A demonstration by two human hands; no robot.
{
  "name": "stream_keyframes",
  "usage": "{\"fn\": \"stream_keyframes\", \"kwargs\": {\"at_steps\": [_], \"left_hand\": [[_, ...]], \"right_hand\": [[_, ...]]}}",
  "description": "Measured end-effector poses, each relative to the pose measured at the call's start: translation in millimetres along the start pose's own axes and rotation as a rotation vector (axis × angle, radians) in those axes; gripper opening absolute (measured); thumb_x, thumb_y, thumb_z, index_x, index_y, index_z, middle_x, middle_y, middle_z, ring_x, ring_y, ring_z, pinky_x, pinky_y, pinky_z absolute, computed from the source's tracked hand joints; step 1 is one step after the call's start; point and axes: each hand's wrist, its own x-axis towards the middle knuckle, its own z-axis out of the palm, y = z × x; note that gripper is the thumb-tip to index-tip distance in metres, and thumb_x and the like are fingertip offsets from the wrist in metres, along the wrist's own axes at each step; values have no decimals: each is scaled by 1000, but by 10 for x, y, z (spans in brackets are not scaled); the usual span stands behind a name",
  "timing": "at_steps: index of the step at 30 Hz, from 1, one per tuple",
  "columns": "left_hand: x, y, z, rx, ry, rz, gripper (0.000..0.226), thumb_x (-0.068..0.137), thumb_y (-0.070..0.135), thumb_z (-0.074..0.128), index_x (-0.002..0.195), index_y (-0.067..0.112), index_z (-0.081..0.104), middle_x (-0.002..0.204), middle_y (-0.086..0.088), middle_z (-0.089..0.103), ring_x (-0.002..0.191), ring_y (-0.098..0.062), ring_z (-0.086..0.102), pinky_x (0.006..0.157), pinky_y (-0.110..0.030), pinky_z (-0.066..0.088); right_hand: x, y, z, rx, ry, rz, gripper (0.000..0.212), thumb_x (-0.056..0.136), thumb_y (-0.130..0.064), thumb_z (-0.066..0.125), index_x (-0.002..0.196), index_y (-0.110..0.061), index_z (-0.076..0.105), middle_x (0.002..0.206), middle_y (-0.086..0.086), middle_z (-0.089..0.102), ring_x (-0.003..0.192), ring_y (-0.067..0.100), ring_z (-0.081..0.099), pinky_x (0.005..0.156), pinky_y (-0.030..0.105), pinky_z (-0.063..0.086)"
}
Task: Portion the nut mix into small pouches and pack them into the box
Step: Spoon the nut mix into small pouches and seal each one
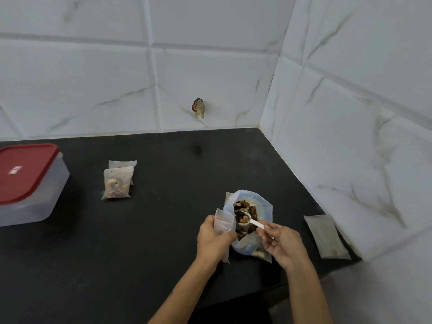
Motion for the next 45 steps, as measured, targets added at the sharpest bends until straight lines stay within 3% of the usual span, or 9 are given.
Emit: {"fn": "stream_keyframes", "kwargs": {"at_steps": [3,11,18,22,29,34,38,42,45], "left_hand": [[-69,40,-4,159,87,147,27,72,12,74,90,19,54,93,1,63,83,-10,61,64,-23,51],[-120,365,67,357,109,339,22,82,30,67,91,25,47,85,6,60,76,-6,60,64,-27,52],[-107,483,102,303,82,355,31,76,30,73,96,23,49,87,6,62,78,-9,62,69,-35,56],[-52,471,81,239,45,332,40,71,26,77,100,20,50,89,7,63,80,-8,63,65,-29,56],[14,428,62,89,26,352,32,72,21,78,94,23,54,88,5,66,78,-7,65,63,-27,57],[39,391,54,42,-3,432,35,70,21,80,94,24,55,86,7,65,78,0,63,61,-21,53],[41,410,60,26,-28,466,34,71,18,81,93,21,55,84,6,64,74,-1,63,60,-20,51],[23,430,54,14,-55,476,34,71,15,81,95,16,57,81,7,65,73,1,63,58,-15,49],[63,383,27,27,-27,467,31,73,16,80,93,20,57,83,9,67,76,-2,65,61,-18,52]], "right_hand": [[-53,-31,-32,7,12,-52,20,92,5,46,95,1,66,86,18,65,70,16,59,61,25,46],[-460,-340,-38,-23,-9,-293,20,93,-1,46,95,-4,66,78,13,64,68,16,57,63,26,47],[-808,-357,158,-662,-15,-682,28,90,-1,55,87,-23,73,72,2,70,67,10,66,66,22,54],[-868,-331,210,-1062,-7,-918,23,91,-12,59,105,-24,72,93,-3,72,79,4,65,69,7,49],[-998,-374,250,-1113,15,-1131,31,85,6,54,93,-15,76,70,-8,64,60,2,52,64,0,40],[-989,-409,334,-1194,55,-969,27,93,-10,54,114,-18,69,110,2,69,99,13,62,90,20,48],[-1001,-391,331,-1128,96,-1018,25,89,-9,60,108,-20,72,103,1,71,92,9,64,79,15,48],[-989,-377,377,-1163,45,-897,23,88,-14,62,108,-22,71,104,0,70,95,9,64,87,22,52],[-1013,-406,328,-976,56,-953,24,87,-9,62,92,-31,72,81,-9,70,76,0,66,68,9,50]]}}
